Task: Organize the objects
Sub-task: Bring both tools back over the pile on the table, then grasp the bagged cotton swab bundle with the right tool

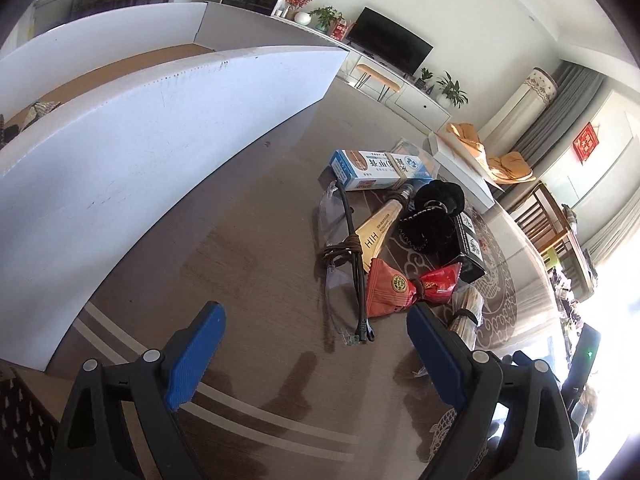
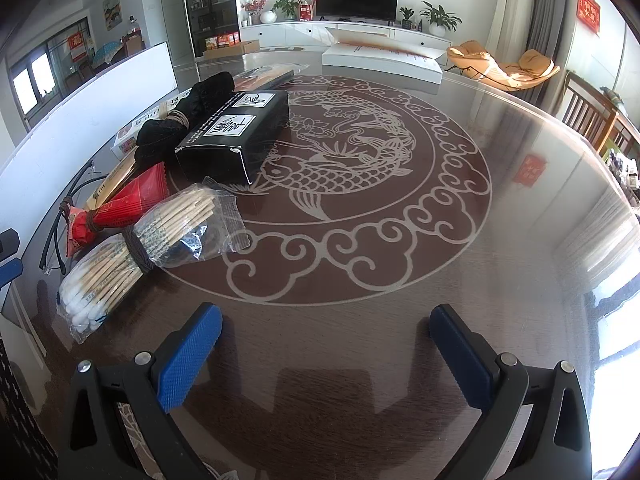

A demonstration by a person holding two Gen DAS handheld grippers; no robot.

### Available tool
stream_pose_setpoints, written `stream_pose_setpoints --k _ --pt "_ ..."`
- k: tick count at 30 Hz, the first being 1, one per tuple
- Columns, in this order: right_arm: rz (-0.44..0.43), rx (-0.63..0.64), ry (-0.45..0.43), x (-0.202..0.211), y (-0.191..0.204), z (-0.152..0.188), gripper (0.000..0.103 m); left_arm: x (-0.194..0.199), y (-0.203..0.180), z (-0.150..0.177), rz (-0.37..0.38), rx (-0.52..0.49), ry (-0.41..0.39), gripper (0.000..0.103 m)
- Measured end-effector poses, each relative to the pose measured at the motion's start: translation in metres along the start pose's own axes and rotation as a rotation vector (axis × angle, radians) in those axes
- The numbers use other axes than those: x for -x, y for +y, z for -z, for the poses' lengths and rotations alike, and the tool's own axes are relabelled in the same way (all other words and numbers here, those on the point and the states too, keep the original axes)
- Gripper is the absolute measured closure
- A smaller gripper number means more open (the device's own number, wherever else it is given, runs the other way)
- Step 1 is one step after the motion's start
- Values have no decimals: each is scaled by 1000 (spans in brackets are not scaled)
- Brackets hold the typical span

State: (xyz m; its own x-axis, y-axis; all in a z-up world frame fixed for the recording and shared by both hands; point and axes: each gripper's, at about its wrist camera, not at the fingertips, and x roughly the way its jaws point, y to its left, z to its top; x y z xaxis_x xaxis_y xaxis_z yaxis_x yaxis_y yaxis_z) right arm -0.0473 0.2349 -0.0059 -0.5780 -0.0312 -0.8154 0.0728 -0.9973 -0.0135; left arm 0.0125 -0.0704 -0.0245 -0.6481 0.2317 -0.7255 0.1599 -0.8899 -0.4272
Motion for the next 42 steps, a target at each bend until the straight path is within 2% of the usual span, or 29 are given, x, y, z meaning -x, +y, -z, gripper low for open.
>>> stream_pose_setpoints --k 5,7,8,11,13,15,17,19,20,21,22,25,31,35,36,37,39,42 --pt "2 0 1 0 0 0 0 2 -1 1 -7 -6 -12 10" --pt "0 -38 32 2 1 -2 0 2 -1 1 -8 -4 -13 10" --pt "-38 -89 38 5 1 -3 0 3 0 1 -6 0 -16 10" --pt "-235 -232 20 16 11 -9 0 3 1 1 1 10 -17 10" --pt "-284 -236 62 11 31 -16 0 2 1 1 0 6 -12 10" --pt "-289 -192 87 2 56 -25 4 2 -1 2 0 -1 -13 10" --pt "-241 -118 80 -3 81 -33 12 3 -1 2 0 -5 -16 10" --pt "-174 -36 64 -6 102 -36 37 3 0 3 4 -1 -12 10" --pt "-153 0 55 -5 109 -36 44 3 1 2 6 3 -9 10" --pt "-143 23 47 -4 112 -35 56 3 2 3 10 7 -6 10" --pt "-144 30 43 -3 110 -33 64 3 2 3 14 13 -4 10" --pt "-123 25 34 6 92 -22 72 0 3 4 25 19 10 10" --pt "24 26 1 21 34 5 72 -4 -3 5 36 -9 26 10" --pt "27 16 -27 24 7 13 69 -7 -5 6 31 -15 40 10" --pt "21 10 -32 24 4 14 62 -7 -5 6 27 -17 44 10" --pt "21 3 -36 23 2 13 48 -7 -5 6 24 -18 46 10" --pt "4 -3 -34 19 0 13 30 -7 -5 7 21 -19 44 10" --pt "-11 16 -40 16 4 11 25 -6 -3 7 27 -11 43 10"
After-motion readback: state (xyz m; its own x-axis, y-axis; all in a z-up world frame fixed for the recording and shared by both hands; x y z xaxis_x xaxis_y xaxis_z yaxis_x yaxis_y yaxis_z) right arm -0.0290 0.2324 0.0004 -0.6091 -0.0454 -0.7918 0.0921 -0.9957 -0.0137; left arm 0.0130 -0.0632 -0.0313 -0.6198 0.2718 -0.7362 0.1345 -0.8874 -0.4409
